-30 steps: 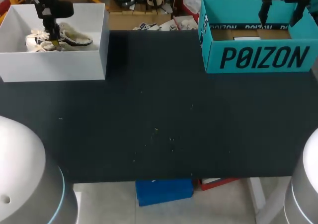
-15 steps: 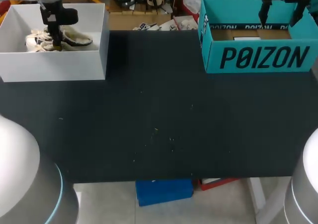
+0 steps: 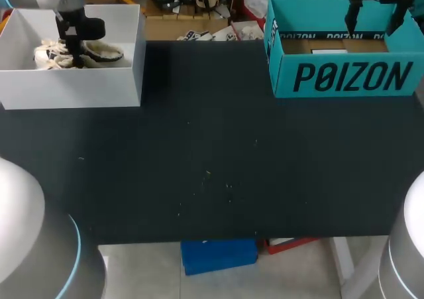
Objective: Take the shoe out of the shoebox, open the shoe tongue, remove and reinsert the insole, then place the shoe into the shoebox
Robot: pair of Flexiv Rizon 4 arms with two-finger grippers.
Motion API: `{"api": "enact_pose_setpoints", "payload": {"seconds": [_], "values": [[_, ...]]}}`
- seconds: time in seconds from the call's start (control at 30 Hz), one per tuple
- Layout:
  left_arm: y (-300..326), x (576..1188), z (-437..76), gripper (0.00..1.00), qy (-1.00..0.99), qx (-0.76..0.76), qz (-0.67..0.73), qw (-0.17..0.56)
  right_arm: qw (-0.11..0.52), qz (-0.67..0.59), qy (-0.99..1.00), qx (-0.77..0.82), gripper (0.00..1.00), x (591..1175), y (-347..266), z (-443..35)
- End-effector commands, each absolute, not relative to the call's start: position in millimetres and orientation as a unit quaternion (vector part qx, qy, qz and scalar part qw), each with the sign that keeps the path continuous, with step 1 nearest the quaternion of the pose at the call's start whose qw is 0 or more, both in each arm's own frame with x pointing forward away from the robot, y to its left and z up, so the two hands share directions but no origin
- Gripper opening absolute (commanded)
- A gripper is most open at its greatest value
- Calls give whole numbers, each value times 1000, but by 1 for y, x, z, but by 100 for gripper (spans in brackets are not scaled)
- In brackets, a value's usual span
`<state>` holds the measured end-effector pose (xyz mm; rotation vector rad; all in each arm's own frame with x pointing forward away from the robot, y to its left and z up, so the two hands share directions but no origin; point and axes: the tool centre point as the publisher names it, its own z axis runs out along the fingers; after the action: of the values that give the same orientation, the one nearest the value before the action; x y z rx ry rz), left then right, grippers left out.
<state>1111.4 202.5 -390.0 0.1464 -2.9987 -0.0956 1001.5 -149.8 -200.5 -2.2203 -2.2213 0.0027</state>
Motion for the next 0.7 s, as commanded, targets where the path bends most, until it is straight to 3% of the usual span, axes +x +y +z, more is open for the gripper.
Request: {"api": "enact_pose_setpoints", "payload": {"seconds": [0.03, 0.2, 0.37, 0.7], "values": [[201, 1110, -396, 27, -996, 46, -34, 71, 1, 1, -707, -707, 100, 1001, -150, -200], [200, 1110, -399, 22, -995, 50, -42, 70, 1, 1, -707, -707, 100, 1001, -150, -200], [197, 1109, -402, 0, -996, 44, -50, 66, 1, 1, -707, -707, 100, 1001, -150, -200], [202, 1110, -374, 0, -997, 36, -40, 62, 1, 1, -707, -707, 100, 1001, -150, -200]]}}
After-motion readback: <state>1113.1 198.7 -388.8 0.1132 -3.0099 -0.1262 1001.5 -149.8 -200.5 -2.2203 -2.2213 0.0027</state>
